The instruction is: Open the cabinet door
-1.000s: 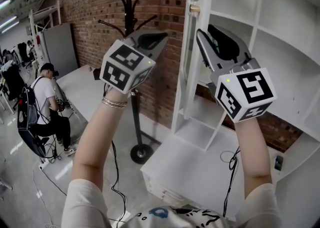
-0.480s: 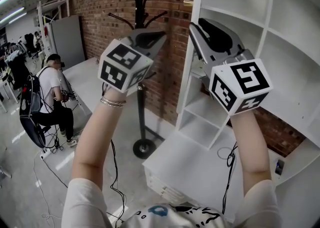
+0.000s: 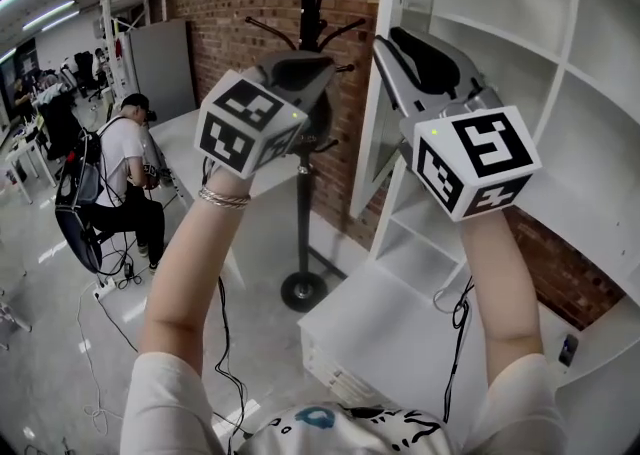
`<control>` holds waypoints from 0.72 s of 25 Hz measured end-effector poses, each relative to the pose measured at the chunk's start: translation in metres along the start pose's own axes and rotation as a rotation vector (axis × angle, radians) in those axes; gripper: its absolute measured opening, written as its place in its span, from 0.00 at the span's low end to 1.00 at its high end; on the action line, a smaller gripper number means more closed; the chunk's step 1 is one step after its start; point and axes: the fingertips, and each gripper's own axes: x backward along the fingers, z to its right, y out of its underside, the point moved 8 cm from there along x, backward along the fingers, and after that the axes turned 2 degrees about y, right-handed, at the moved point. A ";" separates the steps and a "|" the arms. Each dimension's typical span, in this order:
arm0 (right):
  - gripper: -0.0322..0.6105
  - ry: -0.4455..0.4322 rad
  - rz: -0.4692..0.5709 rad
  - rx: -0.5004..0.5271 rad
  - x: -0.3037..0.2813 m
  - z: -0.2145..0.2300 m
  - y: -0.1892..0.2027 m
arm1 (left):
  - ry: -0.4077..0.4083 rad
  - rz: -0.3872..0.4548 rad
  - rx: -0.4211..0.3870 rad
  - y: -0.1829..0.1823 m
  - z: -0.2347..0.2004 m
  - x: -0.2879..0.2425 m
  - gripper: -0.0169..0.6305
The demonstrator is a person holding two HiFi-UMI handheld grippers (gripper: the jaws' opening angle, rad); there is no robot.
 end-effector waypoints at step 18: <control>0.12 -0.099 0.022 0.010 -0.042 -0.037 0.011 | -0.082 -0.075 -0.044 0.024 -0.034 0.037 0.05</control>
